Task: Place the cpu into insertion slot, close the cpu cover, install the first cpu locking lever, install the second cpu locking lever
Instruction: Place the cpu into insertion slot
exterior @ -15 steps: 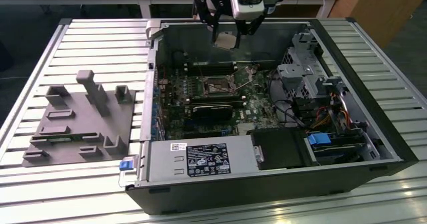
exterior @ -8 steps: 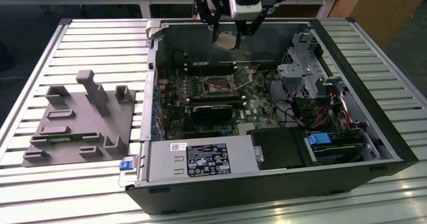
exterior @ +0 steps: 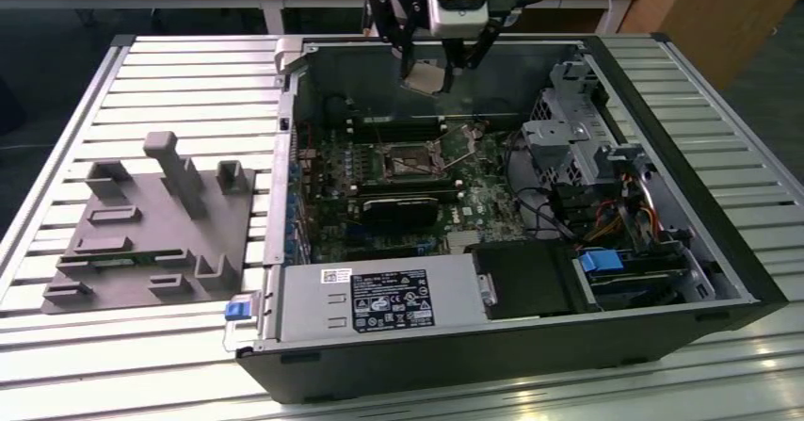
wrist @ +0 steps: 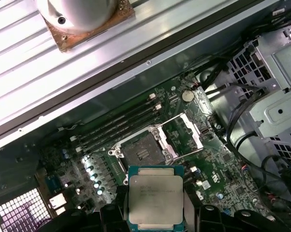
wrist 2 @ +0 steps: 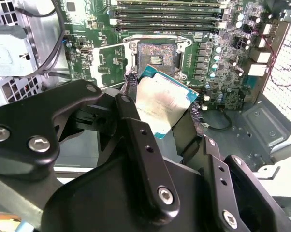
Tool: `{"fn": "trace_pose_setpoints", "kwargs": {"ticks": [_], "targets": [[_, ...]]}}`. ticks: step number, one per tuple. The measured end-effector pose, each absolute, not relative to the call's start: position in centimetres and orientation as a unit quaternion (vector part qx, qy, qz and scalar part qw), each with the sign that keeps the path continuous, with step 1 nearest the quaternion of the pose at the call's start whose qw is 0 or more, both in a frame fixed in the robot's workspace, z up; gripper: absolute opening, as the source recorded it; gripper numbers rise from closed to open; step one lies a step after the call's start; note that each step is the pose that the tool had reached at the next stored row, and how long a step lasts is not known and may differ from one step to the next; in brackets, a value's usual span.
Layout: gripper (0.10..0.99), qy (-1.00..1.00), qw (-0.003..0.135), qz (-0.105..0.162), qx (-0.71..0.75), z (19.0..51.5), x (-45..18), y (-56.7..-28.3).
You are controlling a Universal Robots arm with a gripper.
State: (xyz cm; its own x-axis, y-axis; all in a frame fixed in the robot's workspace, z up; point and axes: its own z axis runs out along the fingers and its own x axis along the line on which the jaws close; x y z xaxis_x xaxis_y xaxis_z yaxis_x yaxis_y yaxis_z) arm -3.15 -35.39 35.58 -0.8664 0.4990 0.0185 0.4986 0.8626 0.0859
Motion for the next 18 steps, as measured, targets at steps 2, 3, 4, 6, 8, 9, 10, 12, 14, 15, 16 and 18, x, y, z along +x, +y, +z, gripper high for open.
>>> {"fn": "trace_pose_setpoints", "kwargs": {"ticks": [2, 3, 4, 6, 8, 9, 10, 12, 14, 15, 16, 18], "targets": [[0.541, 0.963, 0.003, 0.044, 0.266, 35.56, -3.15, -35.39], [0.541, 0.962, 0.003, 0.044, 0.269, 35.56, -3.15, -35.39], [0.541, 0.962, 0.003, 0.044, 0.271, 35.55, -3.15, -35.39], [0.541, 0.960, 0.003, 0.044, 0.276, 35.54, -3.15, -35.39], [0.541, 0.959, 0.003, 0.044, 0.281, 35.53, -3.15, -35.39], [0.541, 0.958, 0.003, 0.044, 0.284, 35.52, -3.15, -35.39], [0.541, 0.957, 0.003, 0.044, 0.286, 35.52, -3.15, -35.39], [0.541, 0.956, 0.004, 0.044, 0.291, 35.50, -3.15, -35.39], [0.541, 0.954, 0.004, 0.044, 0.296, 35.49, -3.15, -35.39], [0.541, 0.953, 0.004, 0.044, 0.298, 35.48, -3.15, -35.39], [0.541, 0.953, 0.004, 0.044, 0.301, 35.48, -3.15, -35.39], [0.541, 0.951, 0.004, 0.043, 0.306, 35.46, -3.15, -35.39]]}}
